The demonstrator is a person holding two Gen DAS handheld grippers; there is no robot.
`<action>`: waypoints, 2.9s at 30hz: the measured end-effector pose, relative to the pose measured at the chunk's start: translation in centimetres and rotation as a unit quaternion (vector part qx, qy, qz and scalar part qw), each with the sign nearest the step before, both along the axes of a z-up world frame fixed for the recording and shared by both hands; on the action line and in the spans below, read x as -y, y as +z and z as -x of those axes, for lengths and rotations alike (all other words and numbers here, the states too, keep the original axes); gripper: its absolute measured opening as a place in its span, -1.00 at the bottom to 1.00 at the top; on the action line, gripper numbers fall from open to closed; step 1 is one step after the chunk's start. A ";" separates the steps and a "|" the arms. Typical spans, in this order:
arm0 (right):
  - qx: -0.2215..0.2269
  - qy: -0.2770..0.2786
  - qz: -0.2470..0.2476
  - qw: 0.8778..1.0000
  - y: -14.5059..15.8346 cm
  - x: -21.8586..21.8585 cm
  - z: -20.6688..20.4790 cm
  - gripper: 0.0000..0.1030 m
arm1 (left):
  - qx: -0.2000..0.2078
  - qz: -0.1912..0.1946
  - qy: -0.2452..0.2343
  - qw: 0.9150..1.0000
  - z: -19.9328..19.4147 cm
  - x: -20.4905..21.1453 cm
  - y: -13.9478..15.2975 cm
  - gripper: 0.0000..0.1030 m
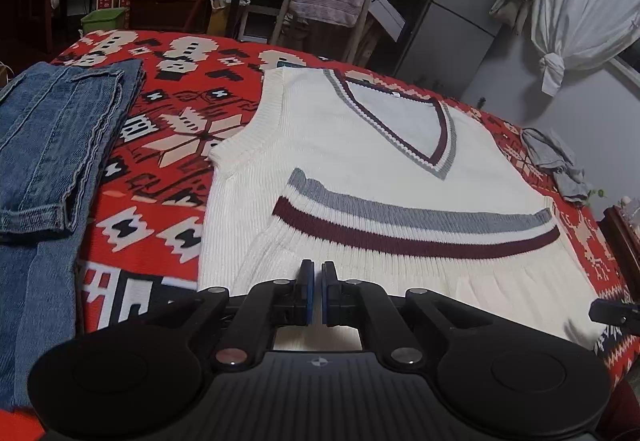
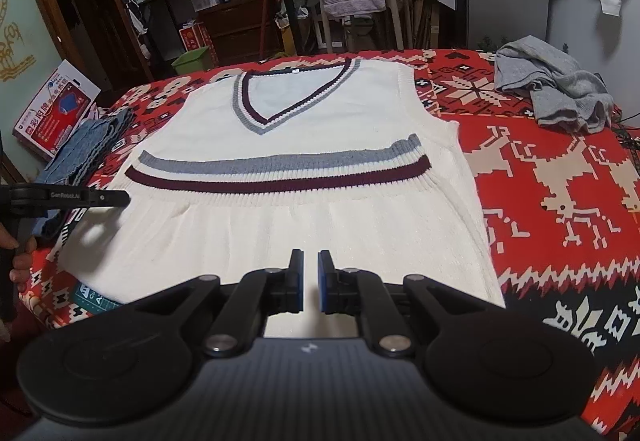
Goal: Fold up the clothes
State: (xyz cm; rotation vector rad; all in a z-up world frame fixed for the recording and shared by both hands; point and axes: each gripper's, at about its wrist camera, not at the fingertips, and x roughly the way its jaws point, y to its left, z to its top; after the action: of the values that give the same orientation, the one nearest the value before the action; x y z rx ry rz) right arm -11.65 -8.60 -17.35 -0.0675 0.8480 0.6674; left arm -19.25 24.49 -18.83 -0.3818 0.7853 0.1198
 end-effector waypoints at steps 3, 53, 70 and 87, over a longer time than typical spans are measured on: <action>-0.002 0.003 -0.001 1.000 -0.1 -0.4 -0.1 -0.85 | -0.007 0.004 0.001 1.000 1.7 0.0 0.1 -0.94; -0.011 -0.036 0.021 0.999 -1.9 3.7 -0.4 -0.84 | -0.051 0.043 0.032 0.997 9.7 -1.7 0.3 -0.94; -0.012 -0.088 0.052 0.995 -3.1 8.9 -1.5 -0.88 | -0.053 0.036 0.032 0.997 9.6 -1.4 0.2 -0.95; 0.000 -0.044 0.014 0.999 -0.4 4.7 0.2 -0.66 | -0.002 0.012 0.020 1.000 7.6 2.5 2.7 -0.46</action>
State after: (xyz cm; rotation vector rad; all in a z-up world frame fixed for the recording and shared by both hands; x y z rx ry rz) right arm -11.87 -13.32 -17.71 -0.0538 0.8557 0.5726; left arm -26.82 22.04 -16.12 -0.4195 0.7837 0.1489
